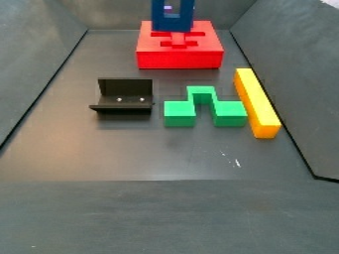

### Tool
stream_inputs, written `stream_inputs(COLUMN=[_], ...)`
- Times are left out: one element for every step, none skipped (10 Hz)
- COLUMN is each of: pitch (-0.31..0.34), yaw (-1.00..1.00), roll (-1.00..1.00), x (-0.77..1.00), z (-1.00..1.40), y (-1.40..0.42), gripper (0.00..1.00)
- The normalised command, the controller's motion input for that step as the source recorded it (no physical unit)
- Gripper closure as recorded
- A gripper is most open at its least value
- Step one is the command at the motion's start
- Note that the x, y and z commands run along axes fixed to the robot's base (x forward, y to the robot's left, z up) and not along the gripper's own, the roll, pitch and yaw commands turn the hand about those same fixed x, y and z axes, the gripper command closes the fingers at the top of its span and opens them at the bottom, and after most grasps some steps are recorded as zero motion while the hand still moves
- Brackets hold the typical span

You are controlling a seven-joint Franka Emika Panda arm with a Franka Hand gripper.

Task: Pick up the blue object. Move up. Place the blue object on the fixture. Regrasp the blue object. Move to above the board. Insert the blue object.
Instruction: Insert the blue object.

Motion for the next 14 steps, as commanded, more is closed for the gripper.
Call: stream_inputs(pitch=[-0.047,-0.051,-0.046,-0.039,-0.026,-0.023,-0.031,-0.033,-0.013,-0.004,0.0,0.0,0.0,0.0], yaw=[0.03,0.12,0.14,0.13,0.18,0.11,0.0,0.0,-0.07,-0.13,-0.11,-0.09,-0.1,-0.13], roll=[-0.02,-0.04,0.0,0.0,-0.01,0.0,0.0,0.0,0.05,0.05,0.04,0.02,0.06,0.07], x=[-0.31,-0.15,0.0,0.18,0.27,0.12,0.0,-0.11,-0.11,-0.09,-0.09,-0.12,-0.06,-0.02], z=[-0.09,-0.11,-0.09,-0.11,-0.1,-0.14,-0.31,-0.36,-0.35,-0.3,-0.26,-0.15,0.0,0.0], y=[-0.05,-0.03,0.0,0.0,-0.01,-0.02,-0.05,-0.03,0.0,0.0,0.0,0.0,-0.06,-0.09], gripper=[1.0,1.0,1.0,1.0,1.0,1.0,1.0,1.0,1.0,1.0,1.0,1.0,1.0,1.0])
